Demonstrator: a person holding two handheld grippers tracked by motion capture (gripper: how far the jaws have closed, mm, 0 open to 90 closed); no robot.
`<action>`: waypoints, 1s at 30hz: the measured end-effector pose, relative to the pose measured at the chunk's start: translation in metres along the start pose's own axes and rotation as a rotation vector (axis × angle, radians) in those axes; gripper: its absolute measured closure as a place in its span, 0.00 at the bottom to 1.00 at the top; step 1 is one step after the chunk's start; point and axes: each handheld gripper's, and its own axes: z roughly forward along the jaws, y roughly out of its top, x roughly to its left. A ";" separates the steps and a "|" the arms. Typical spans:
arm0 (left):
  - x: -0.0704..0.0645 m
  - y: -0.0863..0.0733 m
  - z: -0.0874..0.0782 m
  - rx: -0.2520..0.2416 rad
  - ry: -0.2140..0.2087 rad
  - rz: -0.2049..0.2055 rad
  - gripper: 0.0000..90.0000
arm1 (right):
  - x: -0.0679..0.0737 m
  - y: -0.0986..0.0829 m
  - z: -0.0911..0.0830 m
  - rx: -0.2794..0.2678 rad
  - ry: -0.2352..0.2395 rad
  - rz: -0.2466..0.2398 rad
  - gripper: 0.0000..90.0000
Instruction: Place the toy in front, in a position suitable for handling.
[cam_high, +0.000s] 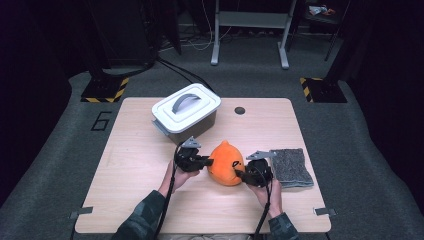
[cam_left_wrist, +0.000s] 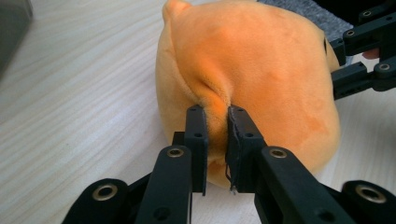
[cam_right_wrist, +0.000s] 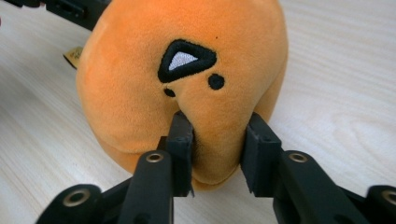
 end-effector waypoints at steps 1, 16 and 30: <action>-0.002 0.000 -0.002 -0.002 -0.001 0.003 0.90 | 0.000 0.000 -0.002 -0.017 -0.004 -0.006 0.77; -0.035 -0.003 -0.011 -0.052 0.004 -0.013 0.90 | -0.010 0.038 -0.026 0.027 -0.047 -0.157 0.76; -0.033 -0.021 0.000 -0.061 0.038 -0.101 0.87 | -0.033 0.027 -0.013 0.022 -0.052 -0.110 0.33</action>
